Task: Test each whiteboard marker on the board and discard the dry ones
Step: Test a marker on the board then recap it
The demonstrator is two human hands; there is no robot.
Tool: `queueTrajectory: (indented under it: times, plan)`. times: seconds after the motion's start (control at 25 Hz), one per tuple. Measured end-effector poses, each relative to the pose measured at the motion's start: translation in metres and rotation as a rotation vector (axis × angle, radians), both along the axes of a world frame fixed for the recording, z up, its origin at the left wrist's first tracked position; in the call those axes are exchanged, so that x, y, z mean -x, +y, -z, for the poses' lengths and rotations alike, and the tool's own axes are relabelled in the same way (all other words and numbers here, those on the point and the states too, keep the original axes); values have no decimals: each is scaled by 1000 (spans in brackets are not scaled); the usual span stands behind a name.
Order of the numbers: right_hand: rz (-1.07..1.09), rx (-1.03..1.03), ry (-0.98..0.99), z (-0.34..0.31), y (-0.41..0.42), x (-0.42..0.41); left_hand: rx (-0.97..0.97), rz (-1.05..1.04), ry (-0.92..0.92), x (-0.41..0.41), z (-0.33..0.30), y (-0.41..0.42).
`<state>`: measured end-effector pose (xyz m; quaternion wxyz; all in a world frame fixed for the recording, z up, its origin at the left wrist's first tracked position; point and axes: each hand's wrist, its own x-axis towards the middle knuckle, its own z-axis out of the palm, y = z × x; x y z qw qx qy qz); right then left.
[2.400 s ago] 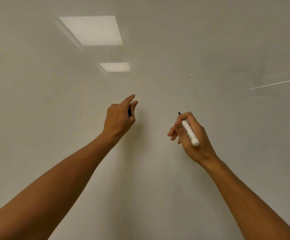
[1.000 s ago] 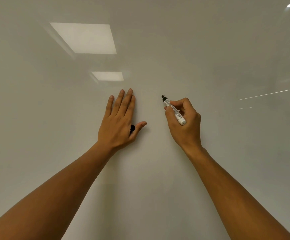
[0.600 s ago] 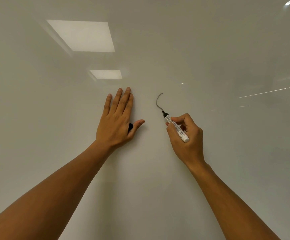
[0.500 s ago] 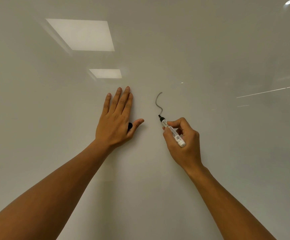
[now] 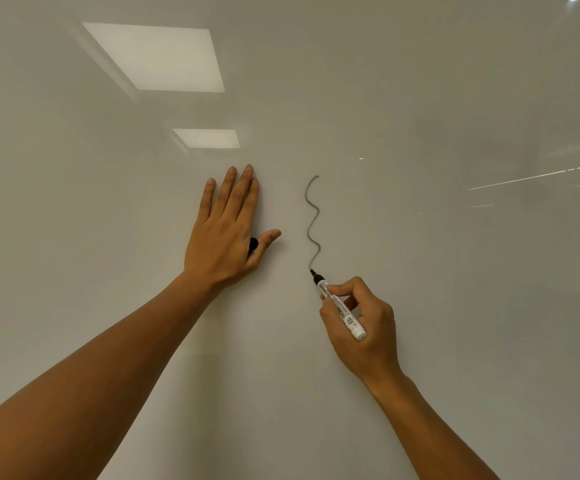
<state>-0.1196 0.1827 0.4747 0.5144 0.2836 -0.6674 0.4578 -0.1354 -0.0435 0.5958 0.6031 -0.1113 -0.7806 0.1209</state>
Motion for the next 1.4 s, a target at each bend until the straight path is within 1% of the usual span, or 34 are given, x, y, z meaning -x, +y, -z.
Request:
queueTrajectory:
  times: [0.12, 0.28, 0.48, 0.64, 0.68, 0.84, 0.96, 1.04, 1.16, 1.32, 1.4]
  plan:
    - [-19, 63, -28, 15, 7, 0, 2, 3, -3, 0, 1, 0]
    - [-20, 20, -54, 37, 5, -7, -3, 22, -10, 1, 2, -1]
    - [-16, 89, -120, 56, 9, -10, -24, 49, -17, 2, 8, -1]
    - [7, -9, -188, 59, 10, -26, -70, 104, -48, -2, 28, 0]
    - [-16, -4, -218, 57, 12, -31, -82, 122, -63, -3, 33, 0]
    - [-278, 161, -336, 55, 20, -66, -137, 210, -121, -12, 45, -1]
    - [-462, 156, -461, 60, 24, -92, -275, 352, -137, -35, 72, 11]
    - [-553, 170, -499, 65, 29, -104, -336, 442, -166, -53, 101, 20]
    - [-631, 187, -513, 77, 32, -120, -396, 487, -275, -77, 147, 27]
    - [-671, 155, -577, 100, 29, -135, -659, 659, -452, -105, 196, 36]
    - [-711, 126, -618, 115, 26, -142, -782, 713, -551, -123, 220, 42]
